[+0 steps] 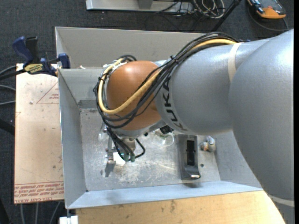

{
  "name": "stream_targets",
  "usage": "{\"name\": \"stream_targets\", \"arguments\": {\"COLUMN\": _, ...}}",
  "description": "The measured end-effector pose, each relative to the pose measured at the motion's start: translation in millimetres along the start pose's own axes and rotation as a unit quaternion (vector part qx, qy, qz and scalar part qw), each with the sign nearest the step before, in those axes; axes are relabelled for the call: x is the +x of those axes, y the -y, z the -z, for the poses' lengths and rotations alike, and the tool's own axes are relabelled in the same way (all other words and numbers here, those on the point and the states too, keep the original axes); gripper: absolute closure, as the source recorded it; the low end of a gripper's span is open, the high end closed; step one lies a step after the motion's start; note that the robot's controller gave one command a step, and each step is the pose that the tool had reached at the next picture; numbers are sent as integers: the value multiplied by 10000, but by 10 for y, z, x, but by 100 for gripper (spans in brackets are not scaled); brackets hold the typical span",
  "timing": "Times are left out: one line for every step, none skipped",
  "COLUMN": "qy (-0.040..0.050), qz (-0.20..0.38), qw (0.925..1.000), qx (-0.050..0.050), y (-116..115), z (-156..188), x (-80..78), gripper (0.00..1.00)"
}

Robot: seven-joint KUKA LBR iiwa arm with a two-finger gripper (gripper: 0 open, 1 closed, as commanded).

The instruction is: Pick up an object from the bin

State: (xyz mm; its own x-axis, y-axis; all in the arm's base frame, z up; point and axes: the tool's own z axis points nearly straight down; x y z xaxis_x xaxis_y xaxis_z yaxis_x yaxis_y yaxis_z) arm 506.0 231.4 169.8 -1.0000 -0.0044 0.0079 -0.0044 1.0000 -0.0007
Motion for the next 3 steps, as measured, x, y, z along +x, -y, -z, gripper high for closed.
{"name": "stream_targets", "arguments": {"qy": 37, "qz": -20, "qw": 10000, "qx": -8, "y": 11, "z": 44, "x": -22, "gripper": 0}}
{"name": "stream_targets", "arguments": {"qy": 41, "qz": 263, "qw": 9996, "qx": -19, "y": 125, "z": 29, "x": -91, "gripper": 0}}
{"name": "stream_targets", "arguments": {"qy": 48, "qz": 1156, "qw": 9933, "qx": -7, "y": 699, "z": -119, "x": -136, "gripper": 0}}
